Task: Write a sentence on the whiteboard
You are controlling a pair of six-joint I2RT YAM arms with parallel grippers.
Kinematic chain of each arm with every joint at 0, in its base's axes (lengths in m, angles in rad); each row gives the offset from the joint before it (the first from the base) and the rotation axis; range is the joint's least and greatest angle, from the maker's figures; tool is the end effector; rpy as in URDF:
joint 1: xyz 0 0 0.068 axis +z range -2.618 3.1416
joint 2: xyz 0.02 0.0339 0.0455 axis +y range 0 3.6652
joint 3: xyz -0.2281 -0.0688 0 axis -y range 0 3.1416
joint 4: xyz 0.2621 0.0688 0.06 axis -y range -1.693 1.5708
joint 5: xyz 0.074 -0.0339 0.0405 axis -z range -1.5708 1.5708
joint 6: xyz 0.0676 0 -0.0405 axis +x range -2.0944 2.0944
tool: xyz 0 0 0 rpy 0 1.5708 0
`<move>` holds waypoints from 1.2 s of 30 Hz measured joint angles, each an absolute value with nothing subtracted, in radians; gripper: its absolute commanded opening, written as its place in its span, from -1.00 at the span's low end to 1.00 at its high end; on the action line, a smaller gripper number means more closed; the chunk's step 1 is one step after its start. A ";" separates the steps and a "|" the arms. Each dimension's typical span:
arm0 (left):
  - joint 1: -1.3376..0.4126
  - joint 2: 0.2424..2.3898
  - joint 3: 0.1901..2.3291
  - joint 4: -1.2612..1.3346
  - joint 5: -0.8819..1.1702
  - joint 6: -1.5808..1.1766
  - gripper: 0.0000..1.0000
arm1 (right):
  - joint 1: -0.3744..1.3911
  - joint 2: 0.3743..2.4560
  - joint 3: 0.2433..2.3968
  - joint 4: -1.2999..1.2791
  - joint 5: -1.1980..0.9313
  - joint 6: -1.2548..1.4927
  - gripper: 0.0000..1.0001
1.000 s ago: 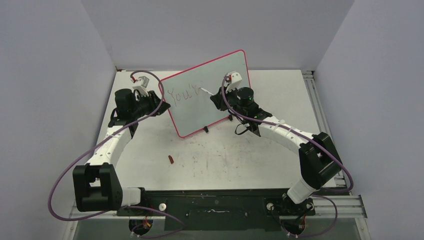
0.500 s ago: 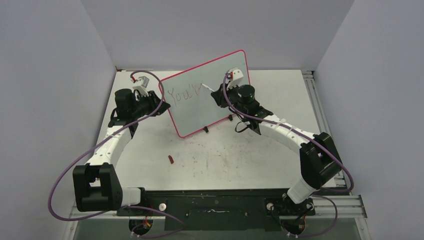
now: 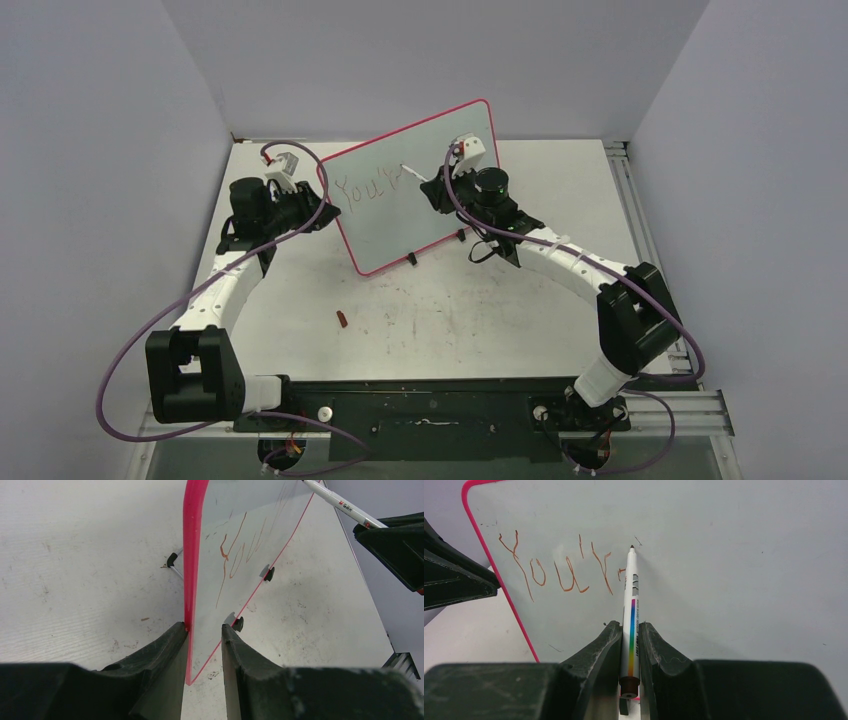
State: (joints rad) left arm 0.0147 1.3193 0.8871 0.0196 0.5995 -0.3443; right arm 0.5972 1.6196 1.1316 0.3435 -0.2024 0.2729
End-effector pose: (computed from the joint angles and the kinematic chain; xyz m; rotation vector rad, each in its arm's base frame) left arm 0.3458 -0.0331 0.2271 0.0397 1.9941 -0.8057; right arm 0.3475 0.2528 0.2512 -0.4404 1.7266 0.8106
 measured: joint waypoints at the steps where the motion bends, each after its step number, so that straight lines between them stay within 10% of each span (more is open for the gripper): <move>1: 0.015 1.319 0.888 0.020 0.599 -0.344 -0.43 | 0.598 1.619 1.132 0.344 -0.202 0.273 -0.89; 36: 0.015 1.319 0.888 0.020 0.600 -0.345 -0.43 | 0.643 1.595 1.036 0.335 -0.131 0.269 -0.89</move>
State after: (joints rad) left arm 0.0147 1.3190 0.8875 0.0200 0.5999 -0.3447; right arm 0.6430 1.5948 1.0363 0.3351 -0.1310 0.2687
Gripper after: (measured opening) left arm 0.286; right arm 0.157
